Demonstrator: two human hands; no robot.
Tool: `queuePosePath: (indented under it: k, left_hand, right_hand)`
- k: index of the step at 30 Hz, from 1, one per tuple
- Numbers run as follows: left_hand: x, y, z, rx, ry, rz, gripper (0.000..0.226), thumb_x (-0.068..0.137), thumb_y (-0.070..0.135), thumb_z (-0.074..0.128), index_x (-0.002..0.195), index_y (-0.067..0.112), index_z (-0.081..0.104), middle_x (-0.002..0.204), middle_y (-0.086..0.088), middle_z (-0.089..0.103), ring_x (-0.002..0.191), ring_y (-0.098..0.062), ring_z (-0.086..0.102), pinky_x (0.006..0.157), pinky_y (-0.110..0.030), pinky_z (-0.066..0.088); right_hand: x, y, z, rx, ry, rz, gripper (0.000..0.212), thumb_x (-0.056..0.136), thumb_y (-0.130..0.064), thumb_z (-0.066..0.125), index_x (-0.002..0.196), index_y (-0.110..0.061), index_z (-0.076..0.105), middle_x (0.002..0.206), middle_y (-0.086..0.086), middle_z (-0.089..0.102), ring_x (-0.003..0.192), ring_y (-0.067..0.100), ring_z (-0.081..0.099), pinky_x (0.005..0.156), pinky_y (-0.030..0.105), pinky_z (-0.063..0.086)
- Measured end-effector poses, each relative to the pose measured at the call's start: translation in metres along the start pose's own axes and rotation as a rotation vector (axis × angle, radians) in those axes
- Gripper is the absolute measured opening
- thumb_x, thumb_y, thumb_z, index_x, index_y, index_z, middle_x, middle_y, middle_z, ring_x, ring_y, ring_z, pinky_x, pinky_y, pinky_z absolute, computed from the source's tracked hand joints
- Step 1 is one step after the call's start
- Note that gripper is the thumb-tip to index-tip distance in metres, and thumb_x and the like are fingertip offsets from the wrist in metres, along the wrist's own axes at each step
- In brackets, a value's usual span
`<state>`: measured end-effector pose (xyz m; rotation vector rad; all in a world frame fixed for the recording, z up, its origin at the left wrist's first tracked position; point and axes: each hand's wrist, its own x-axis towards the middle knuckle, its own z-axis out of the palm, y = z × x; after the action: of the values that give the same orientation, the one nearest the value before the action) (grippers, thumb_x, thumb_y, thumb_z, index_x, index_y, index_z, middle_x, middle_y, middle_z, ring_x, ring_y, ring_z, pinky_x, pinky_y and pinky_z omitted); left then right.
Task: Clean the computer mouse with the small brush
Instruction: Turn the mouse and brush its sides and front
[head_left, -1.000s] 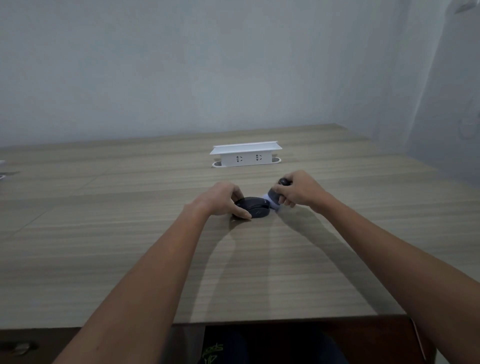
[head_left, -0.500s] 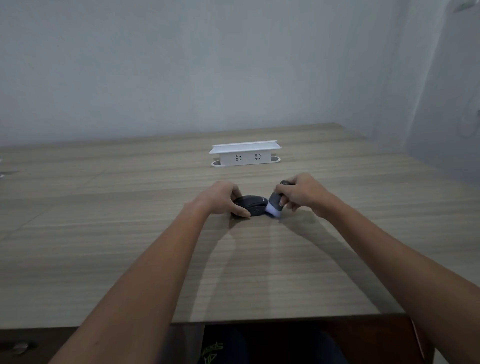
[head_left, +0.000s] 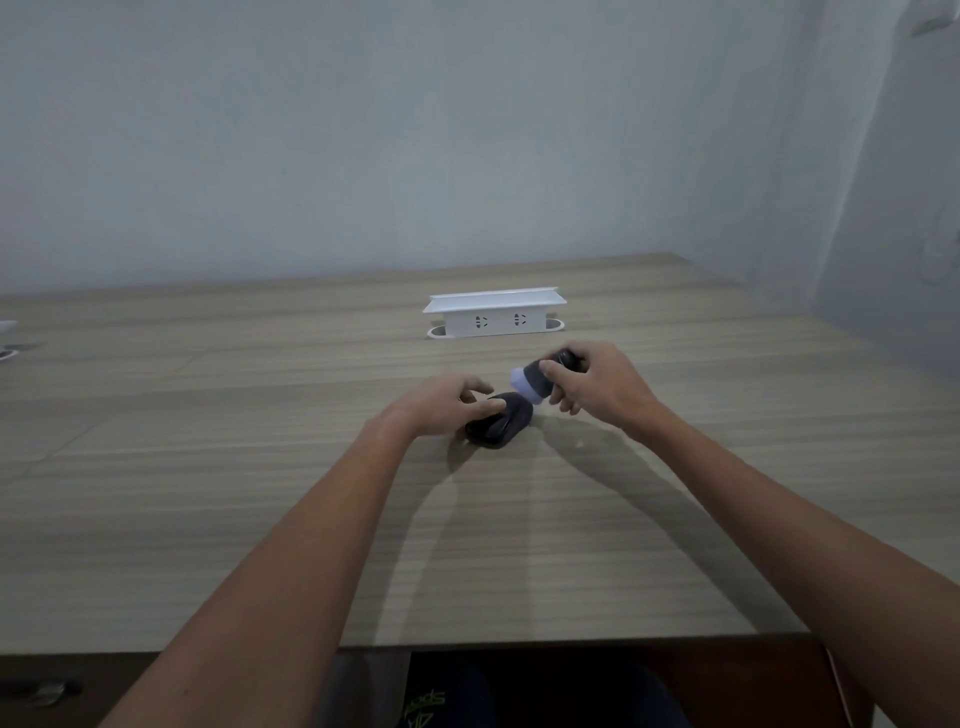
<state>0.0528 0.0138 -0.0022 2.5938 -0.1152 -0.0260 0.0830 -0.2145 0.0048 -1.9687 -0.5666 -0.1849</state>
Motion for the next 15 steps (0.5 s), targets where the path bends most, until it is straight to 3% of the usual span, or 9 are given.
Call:
queuePosePath:
  k: [4,8,13,15]
  left_hand:
    - [0.002,-0.003,0.007,-0.041,-0.013,0.083,0.038,0.096,0.036,0.059,0.132,0.026,0.062,0.116,0.000,0.072,0.101,-0.018,0.067,0.083,-0.026,0.049]
    - [0.003,-0.005,0.011,-0.063,-0.006,0.068,0.044,0.096,0.036,0.061,0.137,0.023,0.059,0.116,0.002,0.070,0.104,-0.017,0.066,0.088,-0.027,0.047]
    - [0.007,-0.012,0.010,-0.043,-0.010,0.080,0.048,0.093,0.043,0.060,0.138,0.026,0.058,0.122,0.005,0.070,0.108,-0.015,0.066,0.095,-0.030,0.050]
    - [0.008,-0.015,0.011,-0.064,-0.003,0.080,0.050,0.090,0.048,0.058,0.137,0.029,0.059,0.121,0.006,0.070,0.108,-0.015,0.067,0.099,-0.035,0.050]
  right_hand:
    - [-0.004,0.012,-0.001,0.030,-0.143,0.034,0.015,0.095,-0.013,0.061,0.100,-0.007,0.073,0.064,0.010,0.070,0.055,0.019,0.064,0.051,0.029,0.053]
    - [-0.001,0.020,-0.009,-0.101,0.049,0.044,0.016,0.096,-0.013,0.059,0.103,-0.007,0.072,0.068,0.011,0.073,0.054,0.016,0.067,0.052,0.024,0.055]
    - [-0.009,0.014,-0.010,-0.112,-0.277,-0.072,0.015,0.098,-0.016,0.061,0.106,-0.008,0.071,0.070,0.011,0.073,0.056,0.016,0.067,0.058,0.033,0.059]
    - [-0.002,0.020,-0.011,-0.251,-0.146,-0.038,0.015,0.097,-0.015,0.060,0.103,-0.007,0.071,0.068,0.004,0.071,0.056,0.016,0.066,0.064,0.039,0.062]
